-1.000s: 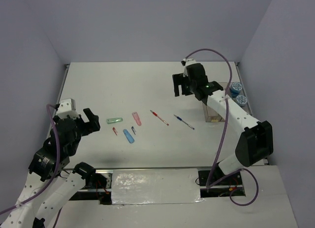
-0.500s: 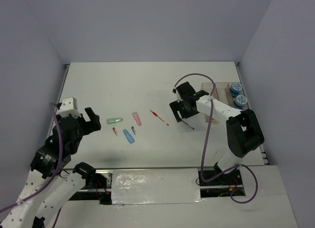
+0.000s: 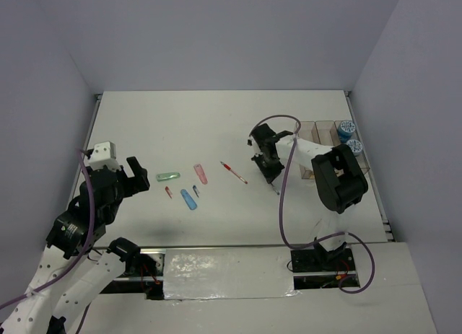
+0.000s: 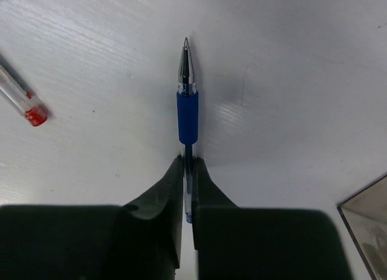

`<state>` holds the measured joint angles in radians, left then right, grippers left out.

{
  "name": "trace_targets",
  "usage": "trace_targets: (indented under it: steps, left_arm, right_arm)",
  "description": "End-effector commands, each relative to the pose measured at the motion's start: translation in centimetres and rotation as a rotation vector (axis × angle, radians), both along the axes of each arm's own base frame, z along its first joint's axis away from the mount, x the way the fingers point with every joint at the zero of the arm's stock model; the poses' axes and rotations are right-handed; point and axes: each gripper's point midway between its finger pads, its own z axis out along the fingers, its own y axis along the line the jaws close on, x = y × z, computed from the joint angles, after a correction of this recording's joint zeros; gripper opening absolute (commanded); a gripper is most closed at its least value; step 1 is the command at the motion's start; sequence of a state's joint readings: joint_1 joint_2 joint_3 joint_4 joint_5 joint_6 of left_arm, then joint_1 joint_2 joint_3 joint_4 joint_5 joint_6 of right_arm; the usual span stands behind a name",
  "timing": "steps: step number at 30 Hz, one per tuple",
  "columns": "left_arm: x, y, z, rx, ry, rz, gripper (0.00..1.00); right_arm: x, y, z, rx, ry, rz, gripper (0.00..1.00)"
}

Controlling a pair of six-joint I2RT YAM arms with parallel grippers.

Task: Sort the stationery into containers
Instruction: Pick up the pen from the center of the board.

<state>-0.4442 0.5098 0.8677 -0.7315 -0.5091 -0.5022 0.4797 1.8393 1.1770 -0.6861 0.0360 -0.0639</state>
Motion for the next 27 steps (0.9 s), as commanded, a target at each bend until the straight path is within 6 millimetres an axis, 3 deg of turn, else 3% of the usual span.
trace_targets:
  steps: [1, 5, 8, 11, 12, 14, 15, 18, 22, 27]
  left_arm:
    - [0.5, -0.5, 1.0, -0.018, -0.037, -0.017, 0.99]
    - [0.5, -0.5, 0.9, -0.018, -0.035, -0.016, 0.99]
    - [0.5, -0.5, 1.0, -0.015, -0.036, -0.019, 0.99]
    - [0.7, -0.8, 1.1, -0.017, -0.033, -0.026, 0.99]
    - [0.7, -1.0, 1.2, -0.023, -0.033, -0.034, 0.99]
    - [1.2, -1.3, 1.1, -0.013, -0.007, -0.038, 0.99]
    - [1.3, -1.3, 1.0, -0.019, 0.012, -0.025, 0.99]
    - [2.2, -2.3, 1.0, -0.070, 0.087, 0.003, 0.99]
    - [4.7, -5.7, -2.9, -0.133, 0.252, -0.017, 0.99]
    - [6.8, -9.7, -7.3, -0.162, 0.354, 0.024, 0.96]
  right_arm:
    - [-0.6, -0.3, -0.8, -0.019, 0.037, -0.007, 0.00]
    - [-0.8, -1.0, -1.3, -0.044, 0.034, -0.036, 0.00]
    - [0.0, -0.7, -0.3, -0.023, -0.022, -0.072, 0.00]
    - [0.8, 1.1, 2.2, 0.117, -0.118, -0.157, 0.00]
    - [1.7, 2.2, 4.7, 0.208, -0.202, -0.171, 0.00]
    - [0.8, 3.5, 6.2, 0.330, -0.216, -0.235, 0.00]
    - [0.8, 3.9, 8.7, 0.402, -0.276, -0.255, 0.00]
    - [-0.6, 5.0, 12.5, 0.526, -0.356, -0.299, 0.00]
    - [-4.0, 7.1, 15.0, 0.594, -0.374, -0.281, 0.00]
    - [-5.7, 5.4, 16.5, 0.585, -0.443, -0.323, 0.00]
